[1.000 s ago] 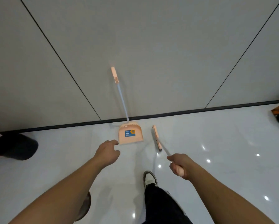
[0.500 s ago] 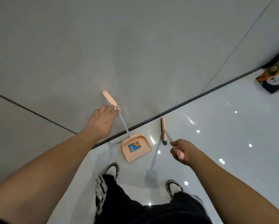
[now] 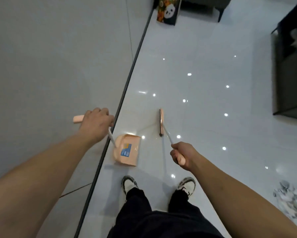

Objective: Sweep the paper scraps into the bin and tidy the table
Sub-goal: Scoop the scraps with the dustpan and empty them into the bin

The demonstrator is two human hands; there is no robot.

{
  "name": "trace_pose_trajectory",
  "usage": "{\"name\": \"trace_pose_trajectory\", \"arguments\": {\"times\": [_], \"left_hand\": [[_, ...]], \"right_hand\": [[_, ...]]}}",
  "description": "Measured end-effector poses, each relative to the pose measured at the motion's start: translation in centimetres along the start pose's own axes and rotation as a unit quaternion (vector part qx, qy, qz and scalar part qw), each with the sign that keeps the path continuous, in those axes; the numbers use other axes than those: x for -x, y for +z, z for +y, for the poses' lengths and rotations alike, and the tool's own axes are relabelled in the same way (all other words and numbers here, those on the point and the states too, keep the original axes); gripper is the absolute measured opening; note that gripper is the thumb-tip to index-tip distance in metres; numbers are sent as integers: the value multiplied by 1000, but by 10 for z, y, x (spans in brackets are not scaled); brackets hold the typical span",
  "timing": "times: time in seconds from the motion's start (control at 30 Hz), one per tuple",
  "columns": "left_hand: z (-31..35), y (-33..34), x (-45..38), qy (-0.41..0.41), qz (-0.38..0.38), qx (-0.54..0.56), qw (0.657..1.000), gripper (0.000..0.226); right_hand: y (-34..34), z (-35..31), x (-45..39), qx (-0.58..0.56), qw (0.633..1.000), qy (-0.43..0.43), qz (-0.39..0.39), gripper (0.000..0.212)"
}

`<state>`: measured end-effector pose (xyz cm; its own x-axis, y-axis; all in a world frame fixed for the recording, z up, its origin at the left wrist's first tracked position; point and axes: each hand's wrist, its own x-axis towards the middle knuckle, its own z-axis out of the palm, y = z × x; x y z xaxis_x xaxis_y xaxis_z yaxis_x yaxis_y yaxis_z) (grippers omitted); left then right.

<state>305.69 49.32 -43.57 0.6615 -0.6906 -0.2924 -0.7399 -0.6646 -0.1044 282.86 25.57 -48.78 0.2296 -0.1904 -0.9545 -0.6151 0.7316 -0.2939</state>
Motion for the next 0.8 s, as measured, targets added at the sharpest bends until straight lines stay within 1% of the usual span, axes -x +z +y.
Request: {"name": "trace_pose_trajectory", "arguments": {"times": [0.1, 0.2, 0.37, 0.47, 0.5, 0.57, 0.6, 0.67, 0.73, 0.77, 0.8], "left_hand": [[63, -32, -36, 90, 4, -12, 996, 14], [147, -69, -71, 170, 17, -36, 985, 17], [315, -124, -106, 280, 58, -81, 955, 12], [422, -143, -117, 337, 77, -68, 936, 6], [458, -146, -119, 352, 78, -47, 932, 9], [526, -152, -119, 376, 66, -3, 924, 24], [560, -154, -119, 387, 57, 10, 920, 28], [621, -160, -116, 392, 24, 16, 919, 40], [676, -165, -117, 381, -10, 5, 925, 53], [701, -166, -120, 375, -22, -6, 927, 53], [724, -166, -124, 375, -24, -19, 926, 45]], "right_hand": [[-42, 2, 18, -72, 997, -22, 23, 15], [-105, 7, 36, -145, 988, -40, 38, 17], [-235, 29, 59, -273, 958, -60, 60, 19], [-315, 42, 68, -339, 934, -79, 82, 19], [-342, 47, 71, -359, 925, -82, 92, 18], [-393, 59, 79, -397, 907, -85, 115, 14], [-418, 67, 83, -412, 898, -84, 127, 14], [-461, 81, 89, -435, 883, -82, 153, 17], [-495, 93, 93, -456, 867, -78, 186, 20], [-510, 98, 94, -468, 857, -76, 200, 19], [-524, 102, 94, -483, 846, -73, 213, 18]]}}
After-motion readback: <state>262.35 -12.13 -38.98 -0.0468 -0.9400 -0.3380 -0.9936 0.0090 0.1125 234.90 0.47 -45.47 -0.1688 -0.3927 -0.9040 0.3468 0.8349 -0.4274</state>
